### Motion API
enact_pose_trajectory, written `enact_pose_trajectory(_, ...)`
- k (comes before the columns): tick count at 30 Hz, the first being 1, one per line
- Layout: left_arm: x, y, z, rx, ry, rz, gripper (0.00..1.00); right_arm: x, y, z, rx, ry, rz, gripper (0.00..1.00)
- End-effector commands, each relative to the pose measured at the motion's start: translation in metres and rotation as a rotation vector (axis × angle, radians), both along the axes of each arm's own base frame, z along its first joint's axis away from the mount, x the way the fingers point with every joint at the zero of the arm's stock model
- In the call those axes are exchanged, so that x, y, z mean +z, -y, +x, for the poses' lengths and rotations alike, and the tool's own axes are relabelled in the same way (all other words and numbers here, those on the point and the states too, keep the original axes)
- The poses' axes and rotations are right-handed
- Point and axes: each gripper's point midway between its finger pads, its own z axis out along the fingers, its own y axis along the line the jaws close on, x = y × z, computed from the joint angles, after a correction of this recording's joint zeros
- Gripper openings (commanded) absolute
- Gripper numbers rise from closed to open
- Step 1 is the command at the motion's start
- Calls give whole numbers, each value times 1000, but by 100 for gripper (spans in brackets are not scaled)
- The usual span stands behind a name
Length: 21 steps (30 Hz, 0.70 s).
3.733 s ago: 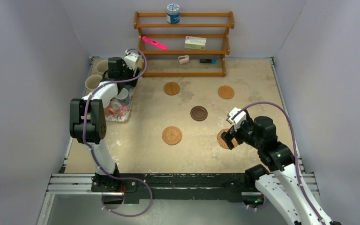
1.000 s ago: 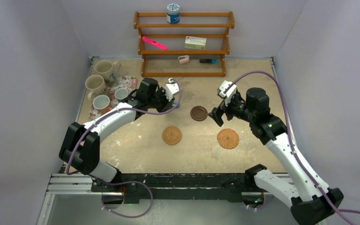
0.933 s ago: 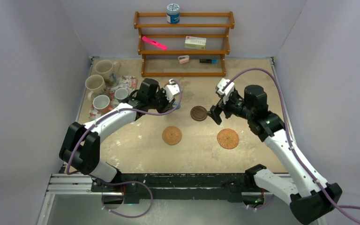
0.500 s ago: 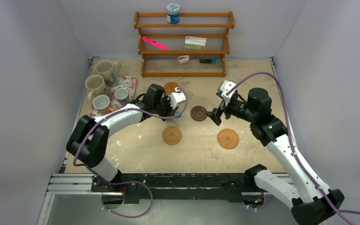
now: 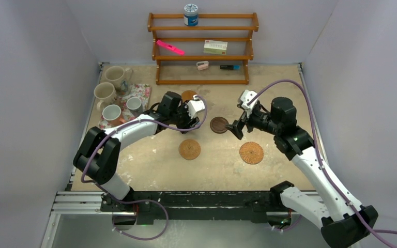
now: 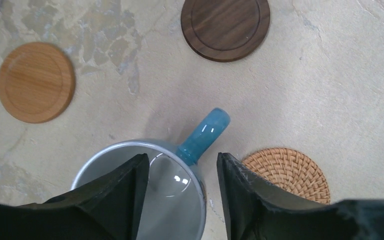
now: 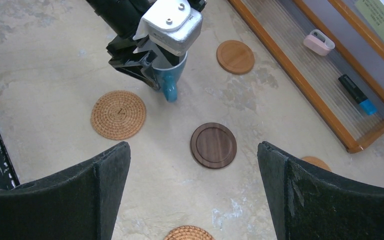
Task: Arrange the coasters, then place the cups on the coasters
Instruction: Place the cup at the center of the board.
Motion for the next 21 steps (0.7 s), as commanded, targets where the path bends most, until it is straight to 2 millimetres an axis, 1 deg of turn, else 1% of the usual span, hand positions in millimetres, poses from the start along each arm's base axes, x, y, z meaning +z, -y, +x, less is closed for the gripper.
enact_pose_trajectory(1, 29, 6, 14, -1, 113, -47, 59, 1, -6, 0, 33, 15, 6, 99)
enact_pose_trajectory(2, 31, 5, 14, 3, 119, -47, 63, 0, -6, 1, 32, 17, 1, 99)
enact_pose_trajectory(4, 43, 3, 14, 14, 145, -55, 73, -2, -5, 4, 23, 20, -9, 99)
enact_pose_trajectory(5, 52, 0, 15, 26, 167, -58, 78, -3, -6, 5, 21, 20, -15, 99)
enact_pose_trajectory(7, 76, -8, 15, 48, 228, -78, 87, -5, -7, 9, 21, 18, -30, 99)
enact_pose_trajectory(10, 116, -27, 12, 81, 309, -139, 92, -3, -10, 16, 19, 15, -53, 99)
enact_pose_trajectory(12, 139, -47, 11, 119, 348, -179, 93, -2, -14, 23, 22, -1, -67, 99)
enact_pose_trajectory(14, 153, -74, 10, 168, 373, -210, 94, 1, -18, 31, 26, -9, -80, 99)
enact_pose_trajectory(15, 153, -93, 13, 215, 380, -213, 94, 2, -20, 36, 28, -9, -89, 99)
enact_pose_trajectory(16, 154, -108, 13, 249, 393, -219, 95, 2, -22, 42, 28, -8, -100, 99)
enact_pose_trajectory(18, 152, -134, 10, 305, 410, -233, 95, -1, -29, 53, 27, -8, -111, 99)
enact_pose_trajectory(19, 145, -143, 8, 325, 402, -240, 96, -3, -34, 59, 30, -8, -113, 99)
enact_pose_trajectory(20, 136, -148, 5, 335, 384, -241, 96, -10, -41, 64, 36, -15, -121, 99)
enact_pose_trajectory(21, 125, -151, 2, 343, 363, -235, 96, -10, -45, 67, 44, -15, -121, 99)
